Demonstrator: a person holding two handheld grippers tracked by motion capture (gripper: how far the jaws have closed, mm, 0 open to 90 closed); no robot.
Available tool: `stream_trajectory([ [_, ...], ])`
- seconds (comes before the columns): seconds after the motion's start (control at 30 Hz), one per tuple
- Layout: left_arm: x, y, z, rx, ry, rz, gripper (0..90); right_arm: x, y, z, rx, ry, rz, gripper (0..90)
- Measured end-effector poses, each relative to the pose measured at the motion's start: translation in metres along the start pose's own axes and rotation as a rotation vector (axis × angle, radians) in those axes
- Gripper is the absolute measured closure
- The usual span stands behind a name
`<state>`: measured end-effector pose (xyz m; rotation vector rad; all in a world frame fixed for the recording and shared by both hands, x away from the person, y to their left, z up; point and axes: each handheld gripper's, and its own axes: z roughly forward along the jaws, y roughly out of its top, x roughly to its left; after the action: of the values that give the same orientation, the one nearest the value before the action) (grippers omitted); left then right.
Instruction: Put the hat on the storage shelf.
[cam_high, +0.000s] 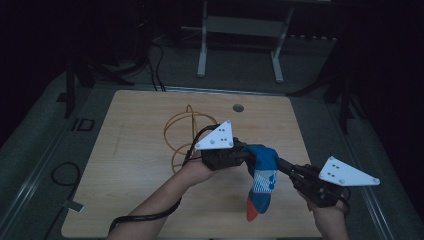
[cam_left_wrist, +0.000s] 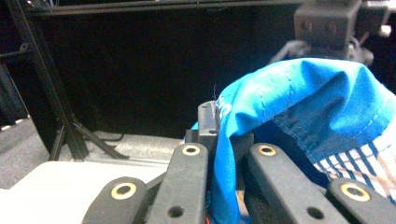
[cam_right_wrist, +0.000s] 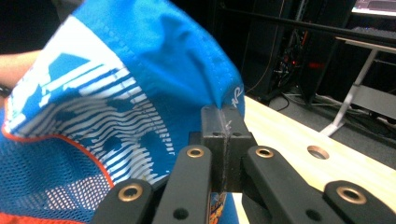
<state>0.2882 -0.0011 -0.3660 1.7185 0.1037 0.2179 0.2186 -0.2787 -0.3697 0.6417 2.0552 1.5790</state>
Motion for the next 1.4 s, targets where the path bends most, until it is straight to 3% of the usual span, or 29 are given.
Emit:
stream_trajectory([
  [0.1,-0.002,0.001,-0.002,0.009,0.017,0.012,86.1,-0.004,0.004,-0.006,-0.023,0.003,0.013,90.0],
  [0.2,-0.005,0.003,-0.002,0.029,0.018,0.024,71.8,-0.005,0.008,-0.009,-0.030,-0.001,0.013,90.0],
  [0.3,-0.010,0.005,-0.003,0.046,0.028,0.043,65.5,-0.005,0.013,-0.011,-0.035,-0.003,0.007,90.0],
  [0.6,-0.018,0.009,-0.019,0.058,0.073,0.054,62.3,-0.007,0.027,-0.016,-0.058,-0.016,-0.004,90.0],
  [0.77,-0.022,0.008,-0.033,0.065,0.109,0.044,61.4,-0.008,0.035,-0.019,-0.073,-0.029,-0.011,90.0],
  [0.9,-0.025,0.005,-0.047,0.074,0.175,0.036,60.1,-0.010,0.041,-0.020,-0.085,-0.041,-0.012,90.0],
  [1.03,-0.030,-0.003,-0.064,0.063,0.187,0.003,54.3,-0.015,0.048,-0.018,-0.094,-0.060,-0.009,90.0],
  [1.27,-0.041,-0.024,-0.091,0.052,0.222,-0.036,47.6,-0.021,0.058,-0.004,-0.094,-0.064,-0.008,90.0],
  [1.4,-0.045,-0.036,-0.105,0.043,0.253,-0.060,39.2,-0.023,0.068,0.007,-0.089,-0.072,-0.020,90.0],
])
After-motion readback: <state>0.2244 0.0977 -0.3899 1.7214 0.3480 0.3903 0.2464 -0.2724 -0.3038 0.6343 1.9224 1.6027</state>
